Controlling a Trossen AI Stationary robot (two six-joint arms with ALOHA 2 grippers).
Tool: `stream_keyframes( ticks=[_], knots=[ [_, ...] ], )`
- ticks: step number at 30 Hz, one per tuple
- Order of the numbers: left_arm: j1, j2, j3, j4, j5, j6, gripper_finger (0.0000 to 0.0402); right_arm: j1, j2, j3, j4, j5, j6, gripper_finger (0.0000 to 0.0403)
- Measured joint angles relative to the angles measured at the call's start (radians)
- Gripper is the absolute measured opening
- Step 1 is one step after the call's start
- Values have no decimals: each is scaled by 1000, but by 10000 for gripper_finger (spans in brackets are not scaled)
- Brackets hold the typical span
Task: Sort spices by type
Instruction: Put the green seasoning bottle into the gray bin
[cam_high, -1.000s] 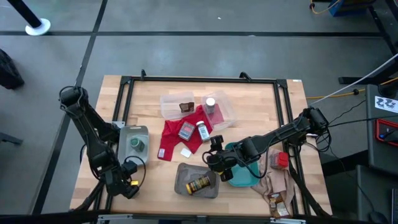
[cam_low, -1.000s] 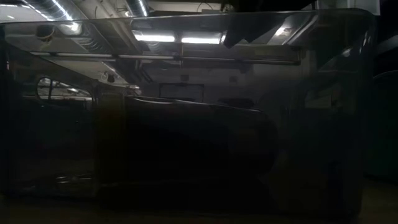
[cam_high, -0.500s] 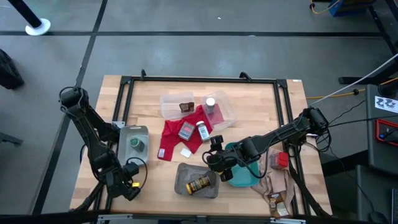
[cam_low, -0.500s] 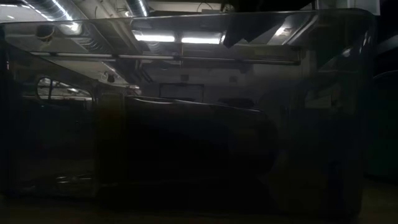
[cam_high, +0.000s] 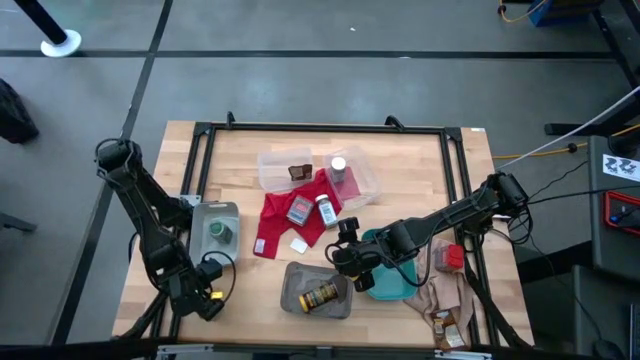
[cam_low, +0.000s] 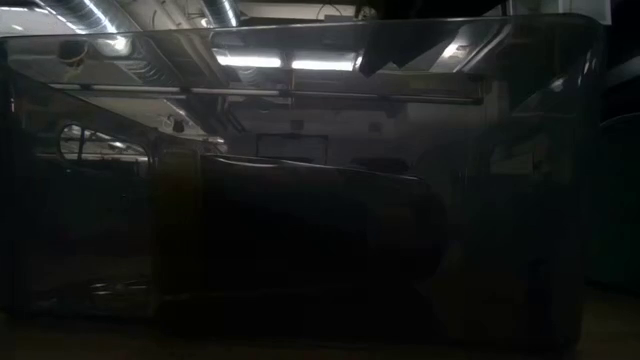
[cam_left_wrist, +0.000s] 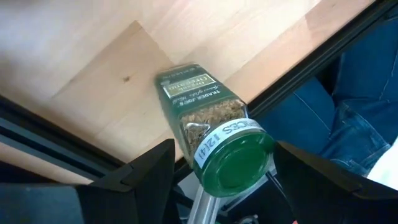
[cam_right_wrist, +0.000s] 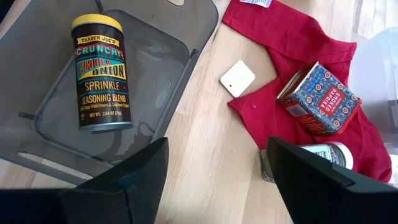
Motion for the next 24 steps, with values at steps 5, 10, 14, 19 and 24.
stream_keyframes(
  ticks=[5,10,14,19,24],
  knots=[
    [1,-29,-1,-17,-38,-15,255,0,0,0,-1,0,0,271],
    [0,-29,-1,-15,-34,-27,255,0,0,0,-2,0,0,271],
    [-8,-29,-1,-6,-28,-40,255,0,0,0,-2,0,0,271],
    [-24,-28,-1,14,-26,-72,255,0,0,0,-3,0,0,271],
    [-28,-28,-1,12,-26,-93,255,0,0,0,-2,0,0,271]
  ],
)
